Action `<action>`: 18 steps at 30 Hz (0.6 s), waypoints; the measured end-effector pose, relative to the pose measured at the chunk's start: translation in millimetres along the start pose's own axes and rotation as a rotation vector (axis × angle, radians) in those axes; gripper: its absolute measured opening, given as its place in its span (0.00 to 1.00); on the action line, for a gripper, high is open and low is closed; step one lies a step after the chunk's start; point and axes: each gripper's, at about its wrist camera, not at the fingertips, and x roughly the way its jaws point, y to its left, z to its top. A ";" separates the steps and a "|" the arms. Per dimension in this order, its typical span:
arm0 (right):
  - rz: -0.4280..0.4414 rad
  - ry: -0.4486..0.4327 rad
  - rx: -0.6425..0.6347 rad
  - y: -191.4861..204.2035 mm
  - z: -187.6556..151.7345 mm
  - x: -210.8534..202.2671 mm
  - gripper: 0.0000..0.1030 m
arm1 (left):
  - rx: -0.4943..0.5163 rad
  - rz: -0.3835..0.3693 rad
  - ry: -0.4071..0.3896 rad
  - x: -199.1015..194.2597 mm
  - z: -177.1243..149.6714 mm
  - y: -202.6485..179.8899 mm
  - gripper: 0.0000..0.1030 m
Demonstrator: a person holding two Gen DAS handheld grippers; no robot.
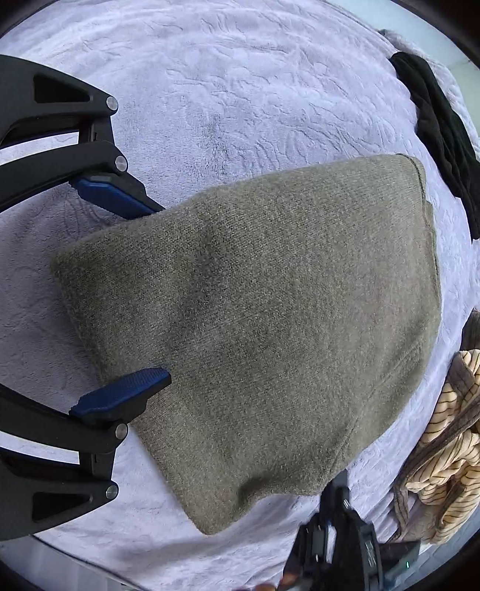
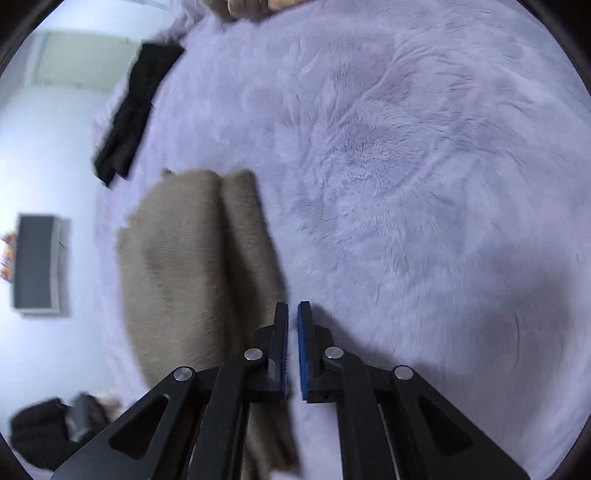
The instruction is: Fold small clothes
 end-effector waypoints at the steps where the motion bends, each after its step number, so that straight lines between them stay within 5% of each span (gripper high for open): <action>1: 0.026 -0.006 -0.009 7.8 -6.1 -10.1 0.09 | 0.003 0.003 0.001 0.7 -0.3 -0.8 0.77; 8: 0.168 0.093 -0.189 74.1 -42.1 -4.1 0.22 | 0.000 0.012 0.011 0.8 0.1 -2.2 0.77; 12: -0.035 0.151 -0.207 59.2 -47.9 34.3 0.22 | -0.002 0.007 0.010 -1.2 -2.6 -2.8 0.77; 14: -0.034 0.154 -0.157 36.3 -51.9 38.2 0.10 | -0.014 -0.004 0.014 -2.7 -6.6 0.0 0.77; 18: -0.005 0.134 -0.112 26.3 -57.9 31.6 0.08 | -0.040 -0.011 0.008 -5.8 -14.8 4.1 0.77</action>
